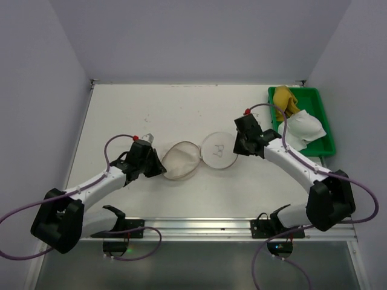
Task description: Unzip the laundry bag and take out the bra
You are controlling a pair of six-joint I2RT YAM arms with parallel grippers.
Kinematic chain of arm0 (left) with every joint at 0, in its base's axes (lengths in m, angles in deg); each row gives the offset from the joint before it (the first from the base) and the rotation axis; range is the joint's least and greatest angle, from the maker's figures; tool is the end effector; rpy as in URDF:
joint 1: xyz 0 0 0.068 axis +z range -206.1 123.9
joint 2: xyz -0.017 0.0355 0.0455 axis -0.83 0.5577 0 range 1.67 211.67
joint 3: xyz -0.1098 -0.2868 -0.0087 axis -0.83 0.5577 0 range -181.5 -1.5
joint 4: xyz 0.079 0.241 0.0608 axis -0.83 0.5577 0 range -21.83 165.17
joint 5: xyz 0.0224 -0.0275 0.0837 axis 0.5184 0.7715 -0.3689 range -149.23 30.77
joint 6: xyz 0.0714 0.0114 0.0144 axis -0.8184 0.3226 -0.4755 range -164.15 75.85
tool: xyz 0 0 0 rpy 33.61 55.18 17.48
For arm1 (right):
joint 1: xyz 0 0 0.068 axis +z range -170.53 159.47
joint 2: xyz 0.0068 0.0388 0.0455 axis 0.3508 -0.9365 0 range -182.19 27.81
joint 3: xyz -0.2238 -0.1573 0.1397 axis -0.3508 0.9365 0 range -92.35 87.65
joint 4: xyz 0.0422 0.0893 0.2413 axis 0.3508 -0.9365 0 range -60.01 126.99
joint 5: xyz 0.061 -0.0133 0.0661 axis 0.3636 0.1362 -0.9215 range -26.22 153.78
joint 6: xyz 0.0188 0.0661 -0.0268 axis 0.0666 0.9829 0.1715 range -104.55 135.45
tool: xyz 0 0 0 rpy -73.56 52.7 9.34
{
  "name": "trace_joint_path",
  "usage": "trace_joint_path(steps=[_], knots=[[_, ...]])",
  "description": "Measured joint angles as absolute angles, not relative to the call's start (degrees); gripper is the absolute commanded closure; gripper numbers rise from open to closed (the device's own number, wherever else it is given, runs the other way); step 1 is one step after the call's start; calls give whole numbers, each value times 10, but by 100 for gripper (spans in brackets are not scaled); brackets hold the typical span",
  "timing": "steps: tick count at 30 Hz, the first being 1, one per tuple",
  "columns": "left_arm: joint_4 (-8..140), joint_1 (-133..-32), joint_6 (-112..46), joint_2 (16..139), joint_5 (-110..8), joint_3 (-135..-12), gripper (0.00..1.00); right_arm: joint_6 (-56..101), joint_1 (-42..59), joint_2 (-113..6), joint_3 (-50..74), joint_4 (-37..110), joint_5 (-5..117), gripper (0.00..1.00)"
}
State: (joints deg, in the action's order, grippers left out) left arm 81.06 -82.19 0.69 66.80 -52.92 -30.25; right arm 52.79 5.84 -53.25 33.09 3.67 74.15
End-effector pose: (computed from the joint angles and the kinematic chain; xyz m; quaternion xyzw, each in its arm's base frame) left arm 0.1898 -0.1004 0.1862 -0.1336 0.9266 -0.2437 0.2532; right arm 0.2615 0.1175 0.2375 0.1153 0.9549 0.0628 0.2663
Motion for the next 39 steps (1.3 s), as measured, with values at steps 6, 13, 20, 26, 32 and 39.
trace_joint_path(steps=[6,13,20,26,32,39], knots=[[789,-831,7,735,-514,-329,100,523,133,-503,233,-25,841,100],[755,-855,9,777,-504,-348,100,523,208,-558,165,-99,938,100],[718,-867,20,798,-489,-347,100,487,290,-588,116,-80,920,100],[687,-868,31,796,-487,-333,100,444,342,-623,74,16,813,96],[671,-868,42,778,-489,-294,100,423,346,-684,75,118,682,92],[635,-865,63,769,-490,-252,100,420,346,-770,90,195,580,94]])
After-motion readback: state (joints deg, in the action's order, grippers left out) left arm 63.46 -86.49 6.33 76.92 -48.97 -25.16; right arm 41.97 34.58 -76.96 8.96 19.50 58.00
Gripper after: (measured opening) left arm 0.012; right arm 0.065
